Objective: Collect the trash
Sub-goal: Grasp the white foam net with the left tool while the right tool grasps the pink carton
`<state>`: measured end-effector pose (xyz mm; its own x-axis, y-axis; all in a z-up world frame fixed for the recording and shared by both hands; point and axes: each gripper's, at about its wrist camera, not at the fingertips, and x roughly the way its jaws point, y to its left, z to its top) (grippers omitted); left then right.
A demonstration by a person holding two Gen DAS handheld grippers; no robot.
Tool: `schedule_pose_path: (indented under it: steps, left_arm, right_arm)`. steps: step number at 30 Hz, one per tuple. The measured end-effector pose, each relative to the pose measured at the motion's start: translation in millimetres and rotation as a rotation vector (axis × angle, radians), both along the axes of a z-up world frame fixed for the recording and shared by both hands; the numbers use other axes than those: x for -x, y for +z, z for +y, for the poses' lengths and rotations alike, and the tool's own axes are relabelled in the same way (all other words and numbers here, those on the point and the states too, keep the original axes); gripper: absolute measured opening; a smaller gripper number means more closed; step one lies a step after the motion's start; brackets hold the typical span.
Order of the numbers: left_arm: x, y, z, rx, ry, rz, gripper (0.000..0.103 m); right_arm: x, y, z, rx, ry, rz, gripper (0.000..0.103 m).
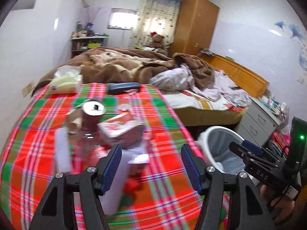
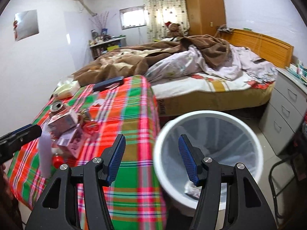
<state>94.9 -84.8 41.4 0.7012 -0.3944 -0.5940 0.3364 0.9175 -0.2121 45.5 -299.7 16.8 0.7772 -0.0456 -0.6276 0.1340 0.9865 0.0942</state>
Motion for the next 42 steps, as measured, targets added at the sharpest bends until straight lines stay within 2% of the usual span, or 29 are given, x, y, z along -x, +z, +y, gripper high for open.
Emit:
schedule_pose_path:
  steps: [8, 11, 17, 27, 35, 37, 40, 42]
  left_arm:
    - [-8.5, -7.7, 61.0, -0.001, 0.112, 0.011, 0.07]
    - [-13.6, -15.3, 82.9, 0.011, 0.153, 0.036, 0.073]
    - [-25.1, -36.3, 114.6, 0.006, 0.219, 0.089, 0.073]
    - [-55.0, -64.2, 136.3, 0.01, 0.25, 0.157, 0.073]
    - [-79.2, -79.3, 142.0, -0.002, 0.257, 0.196, 0.073]
    - [-87.6, -85.6, 143.8, 0.004, 0.257, 0.222, 0.073]
    - [-95.5, -90.0, 142.6, -0.028, 0.262, 0.222, 0.073]
    - [-100.5, -93.8, 142.2, -0.012, 0.252, 0.239, 0.073]
  right_arm:
    - [-17.9, -3.3, 34.9, -0.024, 0.096, 0.019, 0.059]
    - [-21.4, -3.7, 48.8, -0.026, 0.128, 0.019, 0.059]
    - [-34.2, -14.6, 68.1, -0.056, 0.172, 0.064, 0.059]
    - [-55.0, -24.3, 103.4, -0.113, 0.265, 0.112, 0.059]
    - [-71.5, -33.1, 115.6, -0.156, 0.283, 0.158, 0.059]
    - [-77.4, -36.5, 120.5, -0.144, 0.286, 0.177, 0.059]
    - [-82.2, -41.1, 125.3, -0.143, 0.291, 0.196, 0.06]
    - [-84.0, -44.7, 125.7, -0.117, 0.267, 0.217, 0.06]
